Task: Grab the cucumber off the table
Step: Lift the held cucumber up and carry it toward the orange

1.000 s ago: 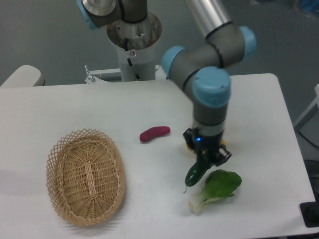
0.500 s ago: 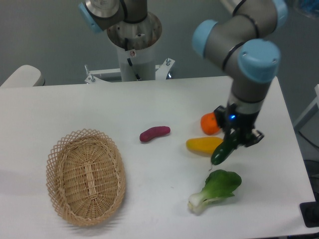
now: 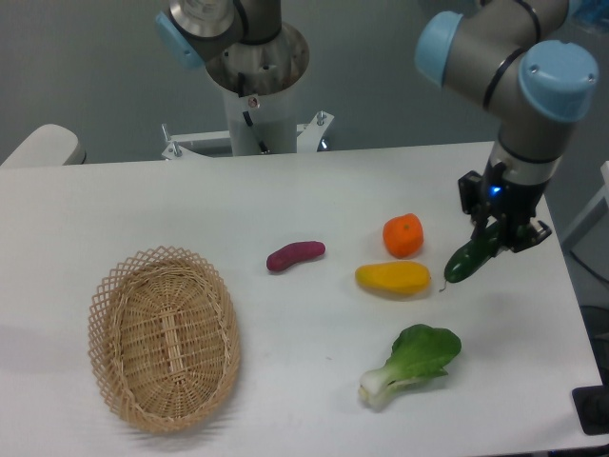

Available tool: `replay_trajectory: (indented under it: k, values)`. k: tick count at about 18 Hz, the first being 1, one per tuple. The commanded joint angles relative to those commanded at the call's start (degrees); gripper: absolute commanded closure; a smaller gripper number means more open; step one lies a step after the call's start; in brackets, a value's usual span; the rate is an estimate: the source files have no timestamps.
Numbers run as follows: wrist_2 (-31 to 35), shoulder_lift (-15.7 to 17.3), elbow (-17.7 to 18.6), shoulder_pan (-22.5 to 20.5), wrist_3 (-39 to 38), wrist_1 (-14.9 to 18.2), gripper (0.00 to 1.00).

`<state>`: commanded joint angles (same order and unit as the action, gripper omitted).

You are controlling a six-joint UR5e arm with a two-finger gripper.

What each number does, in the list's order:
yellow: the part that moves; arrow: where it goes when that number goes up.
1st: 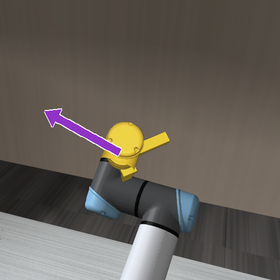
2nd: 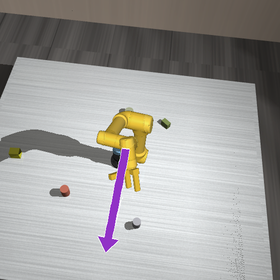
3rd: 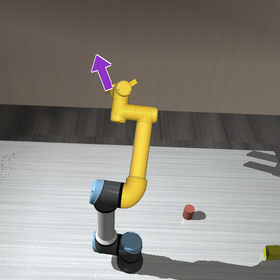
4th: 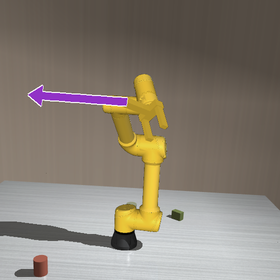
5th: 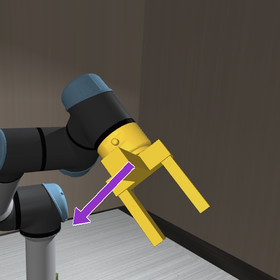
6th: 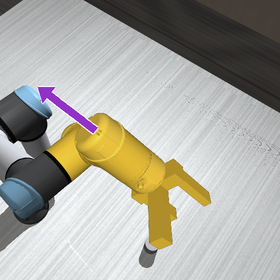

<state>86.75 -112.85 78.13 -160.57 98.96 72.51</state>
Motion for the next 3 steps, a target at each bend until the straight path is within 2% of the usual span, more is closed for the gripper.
replay_trajectory:
  k: [3]
  values:
    - [0.0, -0.18, -0.26, -0.18, 0.79, 0.0, 0.71]
